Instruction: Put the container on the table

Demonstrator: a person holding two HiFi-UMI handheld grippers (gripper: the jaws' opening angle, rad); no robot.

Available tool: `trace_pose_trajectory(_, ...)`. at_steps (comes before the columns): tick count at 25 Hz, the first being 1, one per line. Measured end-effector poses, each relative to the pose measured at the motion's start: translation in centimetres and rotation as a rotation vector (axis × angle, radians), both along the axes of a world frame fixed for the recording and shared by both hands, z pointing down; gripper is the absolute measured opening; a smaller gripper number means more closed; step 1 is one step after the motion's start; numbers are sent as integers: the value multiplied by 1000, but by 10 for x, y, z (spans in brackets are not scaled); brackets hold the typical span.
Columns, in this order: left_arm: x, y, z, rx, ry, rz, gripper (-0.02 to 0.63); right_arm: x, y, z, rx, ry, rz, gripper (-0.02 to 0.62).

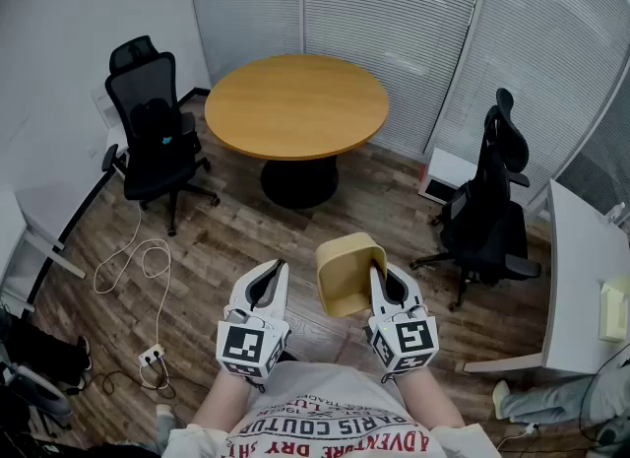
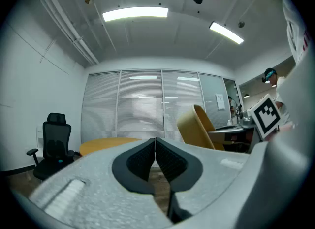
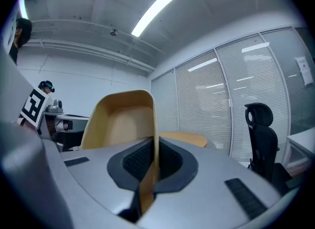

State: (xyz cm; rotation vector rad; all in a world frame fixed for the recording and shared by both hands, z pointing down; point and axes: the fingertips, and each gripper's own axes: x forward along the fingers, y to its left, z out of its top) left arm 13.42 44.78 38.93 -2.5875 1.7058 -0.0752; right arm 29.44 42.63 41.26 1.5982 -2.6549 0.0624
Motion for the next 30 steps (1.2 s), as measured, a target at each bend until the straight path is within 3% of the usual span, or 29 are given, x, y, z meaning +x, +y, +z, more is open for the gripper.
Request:
trace_pose_trajectory(7, -7, -3, 8, -23, 14, -1, 12, -2, -1, 9, -20, -5, 4, 12)
trace_pose_trajectory(18, -13, -4, 19, -58, 30, -31, 12, 2, -7, 37, -131, -39, 14, 12)
trace_pose_trajectory(25, -51, -16, 24, -65, 47, -98, 12, -27, -28, 46, -156, -12, -11, 12)
trace_pose_trajectory(30, -77, -46, 30, -84, 51, -93, 12, -52, -57, 53, -180, -6, -4, 12)
